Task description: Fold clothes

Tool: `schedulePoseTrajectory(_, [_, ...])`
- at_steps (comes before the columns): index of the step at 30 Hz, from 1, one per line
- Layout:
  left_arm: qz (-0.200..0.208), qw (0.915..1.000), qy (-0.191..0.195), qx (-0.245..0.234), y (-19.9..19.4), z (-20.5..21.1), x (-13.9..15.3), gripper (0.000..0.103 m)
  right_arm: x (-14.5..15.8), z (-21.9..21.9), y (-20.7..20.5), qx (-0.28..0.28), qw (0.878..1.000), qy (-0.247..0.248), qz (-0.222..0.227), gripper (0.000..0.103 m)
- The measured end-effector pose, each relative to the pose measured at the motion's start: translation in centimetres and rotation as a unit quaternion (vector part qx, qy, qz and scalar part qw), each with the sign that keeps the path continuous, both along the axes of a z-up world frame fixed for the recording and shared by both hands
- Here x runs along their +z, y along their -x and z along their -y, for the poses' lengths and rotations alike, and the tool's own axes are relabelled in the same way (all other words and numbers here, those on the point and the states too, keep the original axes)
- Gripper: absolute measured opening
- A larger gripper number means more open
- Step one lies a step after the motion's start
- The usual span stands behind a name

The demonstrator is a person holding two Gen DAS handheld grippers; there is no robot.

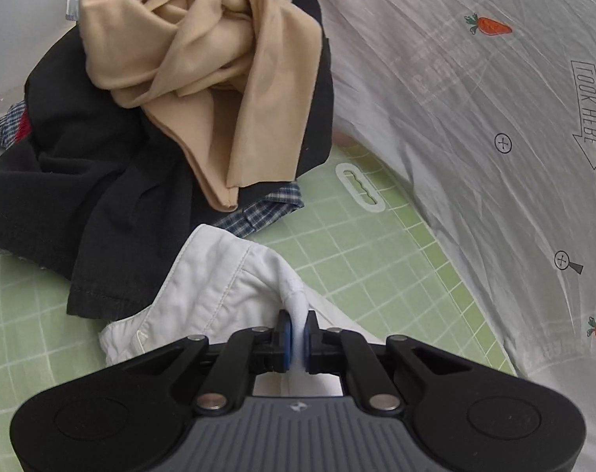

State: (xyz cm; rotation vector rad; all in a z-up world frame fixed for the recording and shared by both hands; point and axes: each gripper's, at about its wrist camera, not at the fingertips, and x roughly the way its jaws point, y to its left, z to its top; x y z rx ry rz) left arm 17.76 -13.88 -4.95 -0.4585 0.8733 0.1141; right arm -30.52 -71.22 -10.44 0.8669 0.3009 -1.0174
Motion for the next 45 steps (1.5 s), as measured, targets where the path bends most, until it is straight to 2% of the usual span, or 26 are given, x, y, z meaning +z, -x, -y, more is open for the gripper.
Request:
schedulePoseTrajectory(4, [0.022,0.9997,-0.006,-0.004,-3.4,1.5,0.4,0.008,0.2,3.7,-6.8,0.033,0.999,0.032,-0.015,0.004])
schedulePoseTrajectory(6, [0.028,0.9996,-0.004,-0.001,-5.5,2.1,-0.2,0.015,-0.7,5.8,-10.7,0.053,0.998,0.035,-0.015,0.005])
schedulePoseTrajectory(7, [0.033,0.9994,-0.003,0.004,-6.6,2.5,-0.9,0.026,-1.6,6.8,-12.8,0.069,0.997,0.039,-0.017,0.007])
schedulePoseTrajectory(8, [0.022,0.9998,-0.002,0.005,-7.1,2.8,-1.4,0.028,-2.5,7.6,-14.6,0.076,0.996,0.036,-0.028,0.014])
schedulePoseTrajectory(9, [0.011,0.9999,-0.001,0.006,-7.6,3.0,-1.8,0.028,-3.2,8.1,-16.2,0.078,0.996,0.025,-0.044,0.028])
schedulePoseTrajectory(11, [0.017,0.9998,0.004,-0.008,-6.7,3.4,-1.7,0.033,-3.5,7.2,-16.8,0.071,0.996,0.033,-0.045,0.035])
schedulePoseTrajectory(13, [0.030,0.9993,-0.004,-0.025,-5.3,3.8,-1.5,0.056,-3.8,5.2,-15.7,0.052,0.997,0.042,-0.045,0.080])
schedulePoseTrajectory(14, [0.029,0.9989,-0.016,-0.032,-4.5,4.0,-1.5,0.066,-4.0,4.0,-14.9,0.040,0.997,0.041,-0.050,0.083])
schedulePoseTrajectory(18, [0.001,0.9943,-0.041,-0.098,-1.4,5.5,-2.2,0.066,-5.4,0.5,-9.2,-0.004,0.995,0.005,-0.098,0.082])
schedulePoseTrajectory(23, [-0.021,0.9802,-0.076,-0.181,2.4,9.7,-3.4,0.067,-8.0,-1.1,-2.3,-0.098,0.985,-0.057,-0.126,0.082])
schedulePoseTrajectory(26, [-0.022,0.9745,-0.076,-0.210,3.7,11.8,-3.5,0.067,-9.7,-0.3,-1.0,-0.117,0.981,-0.073,-0.138,0.082])
schedulePoseTrajectory(28, [-0.010,0.9674,-0.077,-0.241,4.8,13.6,-3.3,0.067,-10.6,0.3,-0.7,-0.120,0.981,-0.081,-0.132,0.082])
schedulePoseTrajectory(31, [0.001,0.9533,-0.073,-0.293,5.7,16.6,-3.4,0.067,-11.0,1.0,-1.3,-0.121,0.979,-0.077,-0.143,0.082])
schedulePoseTrajectory(33, [-0.012,0.9432,-0.066,-0.326,5.7,18.5,-4.3,0.067,-11.1,1.3,-1.8,-0.124,0.978,-0.073,-0.154,0.082])
schedulePoseTrajectory(35, [-0.032,0.9326,-0.062,-0.354,5.8,20.2,-5.4,0.067,-10.9,1.4,-2.5,-0.113,0.974,-0.066,-0.183,0.066])
schedulePoseTrajectory(36, [-0.040,0.9277,-0.067,-0.365,6.1,20.7,-5.8,0.067,-10.8,1.4,-2.9,-0.103,0.972,-0.060,-0.203,0.040])
schedulePoseTrajectory(37, [-0.049,0.9226,-0.072,-0.376,6.3,21.3,-6.3,0.067,-10.8,1.4,-2.8,-0.092,0.973,-0.054,-0.205,0.008])
schedulePoseTrajectory(38, [-0.056,0.9202,-0.078,-0.380,6.5,21.4,-6.6,0.067,-10.9,1.5,-2.2,-0.083,0.977,-0.057,-0.189,0.007])
schedulePoseTrajectory(41, [-0.072,0.9204,-0.084,-0.375,7.3,20.8,-7.6,0.067,-10.9,1.1,0.1,-0.089,0.983,-0.066,-0.149,0.005])
schedulePoseTrajectory(42, [-0.080,0.9193,-0.083,-0.376,7.5,20.5,-7.9,0.067,-10.9,0.6,0.8,-0.093,0.982,-0.066,-0.150,0.005])
schedulePoseTrajectory(43, [-0.073,0.9167,-0.086,-0.383,7.9,20.2,-7.9,0.067,-10.8,0.2,1.5,-0.097,0.981,-0.066,-0.151,0.003])
schedulePoseTrajectory(45, [-0.076,0.9047,-0.109,-0.405,8.7,20.0,-7.9,0.067,-11.1,-1.0,3.4,-0.102,0.978,-0.063,-0.170,0.001])
